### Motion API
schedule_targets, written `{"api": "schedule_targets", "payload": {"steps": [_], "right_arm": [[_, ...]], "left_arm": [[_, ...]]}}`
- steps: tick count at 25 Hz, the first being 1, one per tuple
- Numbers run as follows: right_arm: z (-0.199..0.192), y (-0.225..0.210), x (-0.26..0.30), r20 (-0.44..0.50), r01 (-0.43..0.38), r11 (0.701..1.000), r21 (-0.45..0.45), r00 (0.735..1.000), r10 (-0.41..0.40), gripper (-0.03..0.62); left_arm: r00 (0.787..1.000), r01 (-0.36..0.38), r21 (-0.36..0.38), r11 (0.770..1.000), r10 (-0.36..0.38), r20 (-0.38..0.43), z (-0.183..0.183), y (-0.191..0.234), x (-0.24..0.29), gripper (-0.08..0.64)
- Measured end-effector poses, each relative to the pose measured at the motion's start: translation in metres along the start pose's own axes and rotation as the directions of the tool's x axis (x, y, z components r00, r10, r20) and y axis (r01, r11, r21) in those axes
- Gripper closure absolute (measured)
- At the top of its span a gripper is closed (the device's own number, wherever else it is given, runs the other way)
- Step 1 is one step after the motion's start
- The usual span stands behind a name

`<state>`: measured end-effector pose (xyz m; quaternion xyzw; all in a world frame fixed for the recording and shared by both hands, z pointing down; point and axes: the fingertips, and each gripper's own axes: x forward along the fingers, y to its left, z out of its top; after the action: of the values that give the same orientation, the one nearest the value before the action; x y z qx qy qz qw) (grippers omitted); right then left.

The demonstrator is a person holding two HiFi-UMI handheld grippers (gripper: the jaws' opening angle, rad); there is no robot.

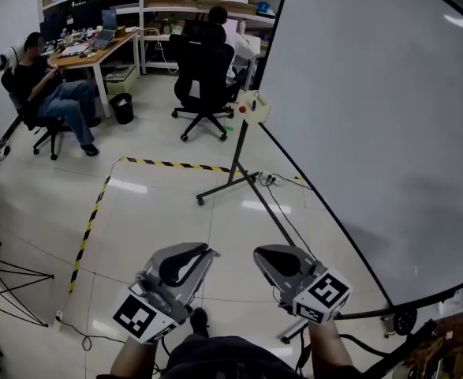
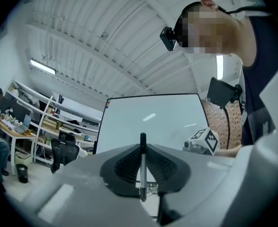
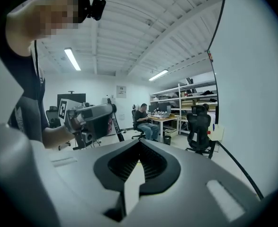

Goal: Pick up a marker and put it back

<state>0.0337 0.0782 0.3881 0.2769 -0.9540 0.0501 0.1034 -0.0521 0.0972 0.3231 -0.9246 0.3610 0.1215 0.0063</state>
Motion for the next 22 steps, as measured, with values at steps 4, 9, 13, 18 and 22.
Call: {"api": "schedule_targets", "payload": {"steps": [4, 9, 13, 18, 22], "right_arm": [[0.015, -0.020, 0.029, 0.002, 0.029, 0.999, -0.017, 1.000, -0.029, 0.592], [0.021, -0.048, 0.044, 0.008, 0.064, 0.998, 0.002, 0.998, -0.064, 0.592], [0.021, -0.076, 0.052, 0.011, 0.085, 0.996, 0.019, 0.996, -0.086, 0.592], [0.028, -0.115, 0.069, 0.047, 0.061, 0.998, 0.024, 0.997, -0.062, 0.592], [0.034, -0.157, 0.079, 0.086, 0.040, 0.998, 0.048, 0.995, -0.044, 0.592]], "left_arm": [[0.999, 0.031, -0.008, 0.999, -0.031, 0.015, 0.003, 0.038, 0.013, 0.530], [0.998, 0.065, -0.017, 0.998, -0.065, 0.012, 0.002, 0.064, 0.037, 0.531], [0.996, 0.090, -0.005, 0.996, -0.090, 0.020, 0.006, 0.078, 0.061, 0.531], [0.995, 0.101, 0.019, 0.995, -0.101, 0.010, 0.002, 0.093, 0.096, 0.531], [0.996, 0.088, 0.049, 0.995, -0.087, -0.029, -0.003, 0.108, 0.131, 0.530]]}}
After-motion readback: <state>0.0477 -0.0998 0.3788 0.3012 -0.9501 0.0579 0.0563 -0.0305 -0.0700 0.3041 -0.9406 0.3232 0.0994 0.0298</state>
